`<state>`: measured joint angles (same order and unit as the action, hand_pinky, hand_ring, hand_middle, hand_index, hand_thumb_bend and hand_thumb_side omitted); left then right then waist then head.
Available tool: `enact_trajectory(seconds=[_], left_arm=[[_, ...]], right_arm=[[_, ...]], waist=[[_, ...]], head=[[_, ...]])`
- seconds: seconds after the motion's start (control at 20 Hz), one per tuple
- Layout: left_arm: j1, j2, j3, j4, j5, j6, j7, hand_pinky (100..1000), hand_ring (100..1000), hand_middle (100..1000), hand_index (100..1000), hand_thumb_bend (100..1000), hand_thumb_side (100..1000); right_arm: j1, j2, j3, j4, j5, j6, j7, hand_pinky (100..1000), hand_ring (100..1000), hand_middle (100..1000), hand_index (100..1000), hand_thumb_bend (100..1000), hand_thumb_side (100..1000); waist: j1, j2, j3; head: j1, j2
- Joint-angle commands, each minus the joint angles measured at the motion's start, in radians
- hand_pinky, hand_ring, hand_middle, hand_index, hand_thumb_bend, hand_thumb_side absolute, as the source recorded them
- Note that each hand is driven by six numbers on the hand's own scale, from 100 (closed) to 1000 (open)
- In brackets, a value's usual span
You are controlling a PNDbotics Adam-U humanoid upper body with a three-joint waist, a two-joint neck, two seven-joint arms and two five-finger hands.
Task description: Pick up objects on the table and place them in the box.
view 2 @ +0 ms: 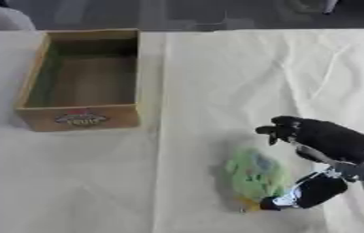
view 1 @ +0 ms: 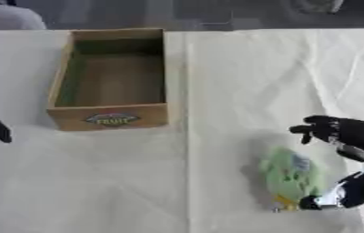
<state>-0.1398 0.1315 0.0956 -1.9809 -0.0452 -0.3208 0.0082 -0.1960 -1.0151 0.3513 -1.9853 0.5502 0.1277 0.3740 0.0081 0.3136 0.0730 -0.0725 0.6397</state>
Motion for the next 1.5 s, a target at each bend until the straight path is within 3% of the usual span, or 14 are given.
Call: enact_trajectory(seconds=[0.05, 0.7, 0.9, 1.15, 1.5], left_arm=[[-0.004, 0.007, -0.004, -0.019, 0.003, -0.001, -0.003, 316, 396, 402, 621, 100, 1000], [-0.005, 0.003, -0.005, -0.019, 0.005, -0.002, -0.005, 314, 396, 402, 620, 100, 1000], [-0.006, 0.002, -0.006, -0.019, 0.004, -0.002, -0.007, 314, 396, 402, 620, 100, 1000], [-0.006, -0.001, -0.006, -0.019, 0.002, -0.001, -0.009, 314, 395, 402, 621, 100, 1000], [-0.006, -0.004, -0.007, -0.019, 0.0, -0.001, -0.011, 313, 395, 402, 621, 100, 1000]], right_arm=[[-0.015, 0.0, -0.004, -0.015, 0.001, 0.023, 0.041, 906, 1000, 722, 1000, 737, 635], [-0.031, 0.033, -0.025, -0.015, 0.075, 0.065, 0.192, 916, 1000, 749, 990, 721, 635], [-0.035, 0.037, -0.02, -0.015, 0.091, 0.068, 0.196, 914, 1000, 736, 973, 654, 665], [-0.045, 0.045, -0.018, -0.015, 0.091, 0.082, 0.161, 901, 1000, 641, 908, 531, 693], [-0.05, 0.051, 0.002, -0.015, 0.096, 0.084, 0.153, 904, 1000, 603, 897, 559, 462]], waist=[[-0.001, -0.014, 0.0], [0.0, -0.01, 0.005], [0.0, -0.007, 0.008], [0.001, -0.003, 0.012], [0.002, 0.001, 0.015]], head=[[-0.002, -0.004], [-0.004, -0.007], [-0.007, -0.01], [-0.011, -0.012], [-0.013, -0.015]])
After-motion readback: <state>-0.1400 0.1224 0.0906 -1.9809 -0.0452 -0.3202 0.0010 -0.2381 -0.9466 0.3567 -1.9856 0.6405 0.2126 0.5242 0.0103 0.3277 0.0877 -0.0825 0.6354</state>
